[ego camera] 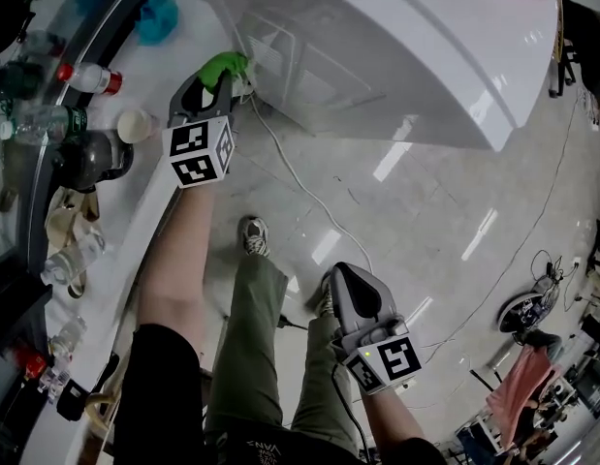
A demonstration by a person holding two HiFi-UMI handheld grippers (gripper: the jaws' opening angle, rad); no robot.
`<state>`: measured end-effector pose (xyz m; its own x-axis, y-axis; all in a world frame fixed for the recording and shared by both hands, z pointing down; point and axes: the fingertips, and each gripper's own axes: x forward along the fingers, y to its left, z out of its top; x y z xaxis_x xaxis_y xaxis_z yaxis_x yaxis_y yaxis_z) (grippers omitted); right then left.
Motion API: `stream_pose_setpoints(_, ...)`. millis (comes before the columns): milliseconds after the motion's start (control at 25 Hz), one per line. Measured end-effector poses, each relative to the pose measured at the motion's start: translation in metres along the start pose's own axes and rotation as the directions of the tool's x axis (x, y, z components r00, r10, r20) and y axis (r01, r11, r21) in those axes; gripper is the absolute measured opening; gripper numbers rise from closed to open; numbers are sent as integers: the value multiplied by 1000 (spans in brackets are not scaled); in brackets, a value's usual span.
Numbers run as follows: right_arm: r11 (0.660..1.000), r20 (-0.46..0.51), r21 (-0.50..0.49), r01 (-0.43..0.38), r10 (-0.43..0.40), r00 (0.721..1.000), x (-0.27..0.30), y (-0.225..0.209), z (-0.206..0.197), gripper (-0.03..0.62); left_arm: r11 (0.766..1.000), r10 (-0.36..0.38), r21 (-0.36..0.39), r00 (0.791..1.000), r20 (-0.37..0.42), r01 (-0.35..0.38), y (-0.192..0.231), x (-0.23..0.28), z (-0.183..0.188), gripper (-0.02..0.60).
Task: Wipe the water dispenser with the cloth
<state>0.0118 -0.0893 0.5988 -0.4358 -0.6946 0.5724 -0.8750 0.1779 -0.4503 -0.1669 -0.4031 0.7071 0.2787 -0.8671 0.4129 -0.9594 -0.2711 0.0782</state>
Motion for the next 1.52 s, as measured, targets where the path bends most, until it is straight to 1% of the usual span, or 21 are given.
stream_pose_setpoints(160,1000,-5,-13,-19,19,1000,-8,7,1,6,1000,-30,2,1000,7,30,-12,-21,7,135)
stream_pose_setpoints(400,997,4,-60,-45,45,999,-32,13,13,6,998,-66,-2,998,2,66,-43,-74,13,135)
stream_pose_setpoints(520,994,14,-93,-58,59,998,-52,17,21,6,998,-69,-11,998,1,69,-58,-109,20,135)
stream_pose_setpoints(720,991,28,-118,-58,62,998,-94,19,31,6,995,-95,12,995,14,95,-92,-177,39,135)
stream_pose_setpoints(920,986,48,-155,-61,69,996,-135,19,42,6,995,-97,-34,995,17,98,-127,-247,63,135)
stream_pose_setpoints(1200,974,103,-213,-72,96,990,-182,29,75,6,991,-133,18,990,36,133,-173,-328,104,133)
stream_pose_setpoints(1320,970,119,-231,-82,112,987,-201,37,83,6,988,-146,46,988,41,144,-188,-357,120,133)
stream_pose_setpoints(1520,957,124,-271,-98,136,983,-229,48,89,6,981,-178,93,981,74,171,-214,-395,150,133)
